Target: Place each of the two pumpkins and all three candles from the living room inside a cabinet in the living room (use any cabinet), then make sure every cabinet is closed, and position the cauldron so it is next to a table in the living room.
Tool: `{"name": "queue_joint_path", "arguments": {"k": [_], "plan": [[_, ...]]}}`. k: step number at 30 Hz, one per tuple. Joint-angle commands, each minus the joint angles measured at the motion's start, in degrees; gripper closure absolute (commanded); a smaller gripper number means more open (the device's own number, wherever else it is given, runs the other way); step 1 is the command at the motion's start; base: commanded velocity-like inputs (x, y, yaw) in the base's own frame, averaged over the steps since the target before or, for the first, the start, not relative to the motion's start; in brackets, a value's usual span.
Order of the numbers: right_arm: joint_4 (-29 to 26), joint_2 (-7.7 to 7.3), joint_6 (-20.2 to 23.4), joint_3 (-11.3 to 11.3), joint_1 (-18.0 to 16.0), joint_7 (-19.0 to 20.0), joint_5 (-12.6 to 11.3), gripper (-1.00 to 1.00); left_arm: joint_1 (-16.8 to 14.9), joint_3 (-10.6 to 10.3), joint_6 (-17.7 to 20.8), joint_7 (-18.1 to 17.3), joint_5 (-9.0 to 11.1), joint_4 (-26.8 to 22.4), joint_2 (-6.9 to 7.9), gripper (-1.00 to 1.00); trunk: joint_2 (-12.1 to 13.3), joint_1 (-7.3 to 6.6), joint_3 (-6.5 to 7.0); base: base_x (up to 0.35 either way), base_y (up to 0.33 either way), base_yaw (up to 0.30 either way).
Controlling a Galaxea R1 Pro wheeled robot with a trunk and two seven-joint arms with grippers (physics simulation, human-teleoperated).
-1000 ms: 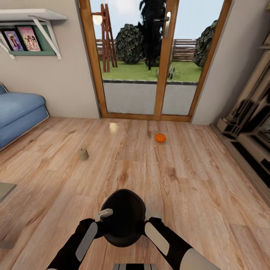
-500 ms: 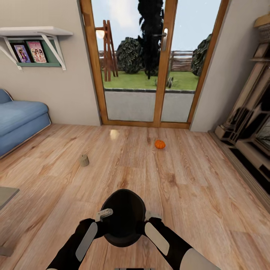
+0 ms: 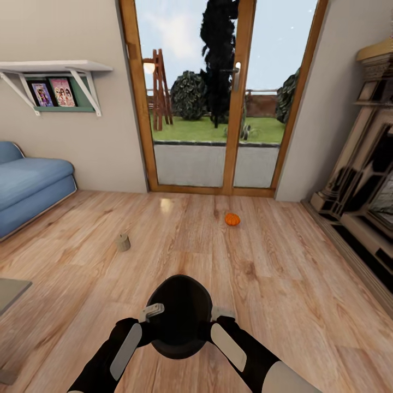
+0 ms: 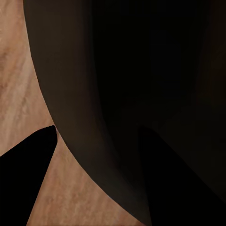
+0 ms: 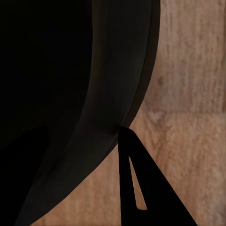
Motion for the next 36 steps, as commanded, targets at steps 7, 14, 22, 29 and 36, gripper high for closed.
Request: {"name": "queue_joint_path", "arguments": {"k": [7,14,22,29,36], "plan": [[0.0,-0.09,0.73,-0.62,-0.06,-0.47,0.84,1.0,-0.06,-0.07,0.07,0.62,-0.14,-0.34,0.06,1.0,0.07,-0.2,1.51,0.0,0.0,0.0],[-0.06,-0.09,0.77,-0.62,-0.06,-0.47,0.82,1.0,-0.06,-0.07,0.07,0.63,-0.14,-0.34,0.06,1.0,0.16,-0.38,3.06,0.0,0.0,0.0],[-0.08,-0.09,0.73,-0.62,-0.06,-0.47,0.9,1.0,-0.06,-0.07,0.07,0.63,-0.14,-0.39,0.07,1.0,2.2,-1.55,4.62,0.0,0.0,0.0],[-0.09,-0.09,0.78,-0.62,-0.06,-0.47,0.93,1.0,-0.04,-0.07,0.07,0.59,-0.1,-0.58,0.14,1.0,3.01,-1.99,4.98,0.031,0.0,0.011],[-0.09,-0.09,0.8,-0.62,-0.06,-0.47,0.93,1.0,-0.03,-0.07,0.07,0.63,-0.14,-0.6,0.15,1.0,3.01,-1.99,4.98,-0.082,0.0,0.198]]}}
